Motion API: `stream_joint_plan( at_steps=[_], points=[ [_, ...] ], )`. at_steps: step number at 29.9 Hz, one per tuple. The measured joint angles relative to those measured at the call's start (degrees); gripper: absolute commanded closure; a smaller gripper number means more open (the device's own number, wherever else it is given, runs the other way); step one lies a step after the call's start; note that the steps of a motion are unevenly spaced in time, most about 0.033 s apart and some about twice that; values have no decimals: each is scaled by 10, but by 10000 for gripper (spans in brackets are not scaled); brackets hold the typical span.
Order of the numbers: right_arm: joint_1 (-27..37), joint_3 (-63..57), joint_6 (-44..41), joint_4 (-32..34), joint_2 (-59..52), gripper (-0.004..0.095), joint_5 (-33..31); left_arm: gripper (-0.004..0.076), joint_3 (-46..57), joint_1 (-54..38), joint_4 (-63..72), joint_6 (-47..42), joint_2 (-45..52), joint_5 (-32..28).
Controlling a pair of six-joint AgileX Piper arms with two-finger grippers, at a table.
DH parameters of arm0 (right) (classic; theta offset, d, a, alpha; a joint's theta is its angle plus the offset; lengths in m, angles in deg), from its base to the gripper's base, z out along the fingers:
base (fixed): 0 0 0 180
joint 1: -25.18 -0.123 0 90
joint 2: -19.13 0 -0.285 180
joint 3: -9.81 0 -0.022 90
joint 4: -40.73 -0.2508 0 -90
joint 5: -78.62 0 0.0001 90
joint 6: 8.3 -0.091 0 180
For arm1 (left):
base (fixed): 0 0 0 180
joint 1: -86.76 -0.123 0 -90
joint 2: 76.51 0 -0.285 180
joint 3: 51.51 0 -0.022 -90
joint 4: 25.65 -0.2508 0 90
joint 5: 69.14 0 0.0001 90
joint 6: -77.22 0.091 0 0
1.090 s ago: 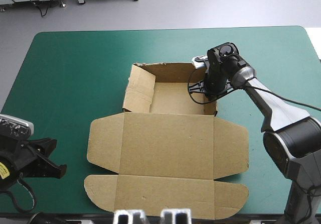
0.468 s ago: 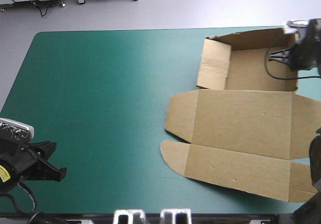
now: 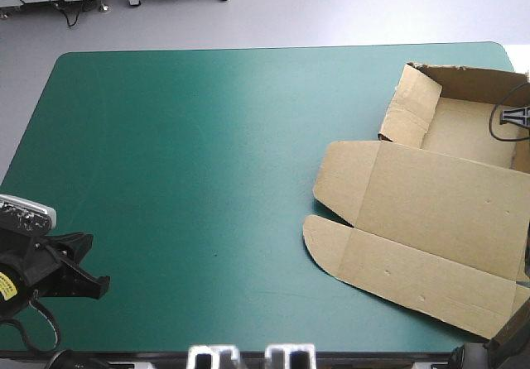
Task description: Fold the box
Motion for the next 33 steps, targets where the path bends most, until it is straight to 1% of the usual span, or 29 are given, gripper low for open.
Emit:
stream_joint_plan(
  at_steps=[2,9,15,17,18,20,21,22,23,25,26,27,30,33],
  points=[
    [-9,-3,0,18,18,483,0,661,0,0,0,0,0,0],
    [-18,-4,0,34,40,484,3,661,0,0,0,-1,0,0],
    [-18,-5,-7,39,2,484,3,661,0,0,0,-1,0,0],
    [-18,-5,-31,29,-30,489,2,661,0,0,0,1,0,0],
    [-18,-5,-45,20,-45,510,1,662,0,0,0,5,0,0],
    [-18,-5,-66,-24,-88,622,0,693,0,0,1,23,0,0],
    [-18,-5,-68,-51,-111,750,0,713,0,0,1,29,0,0],
    [-18,-5,-66,-98,-135,843,0,727,0,0,1,33,0,0],
    [-18,-5,-60,-130,-160,928,0,732,0,0,2,37,0,0],
    [-18,-8,-36,-204,-210,903,0,732,0,0,4,40,0,0],
    [-19,-13,-22,-231,-230,905,0,732,0,0,5,42,0,-2],
    [-20,-20,-11,-244,-250,904,0,732,0,0,5,44,0,-8],
    [-32,-68,17,-245,-330,904,0,732,0,0,12,57,0,-29],
    [-41,-154,46,-233,-413,904,0,732,9,0,32,87,8,-41]
  ],
)
